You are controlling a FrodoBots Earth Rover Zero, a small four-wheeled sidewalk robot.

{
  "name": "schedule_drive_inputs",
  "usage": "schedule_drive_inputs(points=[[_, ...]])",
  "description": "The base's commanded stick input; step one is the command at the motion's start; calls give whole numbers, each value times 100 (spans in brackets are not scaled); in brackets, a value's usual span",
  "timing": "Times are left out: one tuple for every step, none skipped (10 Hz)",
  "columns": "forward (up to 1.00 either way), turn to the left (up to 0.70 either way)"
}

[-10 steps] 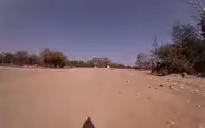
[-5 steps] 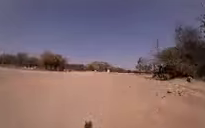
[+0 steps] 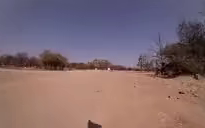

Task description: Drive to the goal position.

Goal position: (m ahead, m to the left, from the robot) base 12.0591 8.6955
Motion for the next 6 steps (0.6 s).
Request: schedule_drive_inputs(points=[[100, 0], [100, 0], [100, 0], [100, 0], [100, 0], [100, 0]])
